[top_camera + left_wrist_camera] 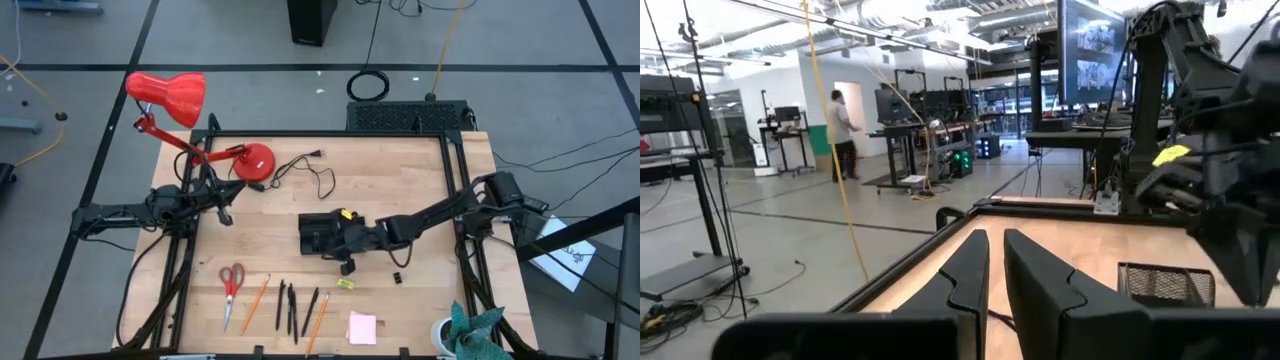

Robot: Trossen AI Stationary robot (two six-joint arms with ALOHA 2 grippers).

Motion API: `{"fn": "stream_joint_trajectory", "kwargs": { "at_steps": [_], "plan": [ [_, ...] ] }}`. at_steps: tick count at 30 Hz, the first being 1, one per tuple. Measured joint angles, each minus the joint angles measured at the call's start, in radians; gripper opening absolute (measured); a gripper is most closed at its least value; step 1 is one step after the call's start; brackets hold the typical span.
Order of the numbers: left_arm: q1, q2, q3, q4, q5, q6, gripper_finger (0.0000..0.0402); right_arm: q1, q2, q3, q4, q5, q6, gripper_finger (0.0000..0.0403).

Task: Pick and place office supplies into organizer
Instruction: Put the black binder clip into the desk organizer

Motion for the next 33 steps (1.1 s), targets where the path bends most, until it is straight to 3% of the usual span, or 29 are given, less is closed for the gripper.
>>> {"fn": "stream_joint_trajectory", "kwargs": {
  "at_steps": [19,24,33],
  "plan": [
    [0.0,0.0,0.0,0.001,0.0,0.0,0.004,-0.043,0.064,0.0,-0.04,-0.061,0.059,0.0],
    [0.0,0.0,0.0,0.001,0.0,0.001,0.004,-0.043,0.064,0.0,-0.04,-0.129,0.058,0.0002],
    [0.0,0.0,0.0,0.001,0.0,0.001,0.004,-0.042,0.064,0.0,-0.053,-0.159,0.057,0.0061]
  ]
}}
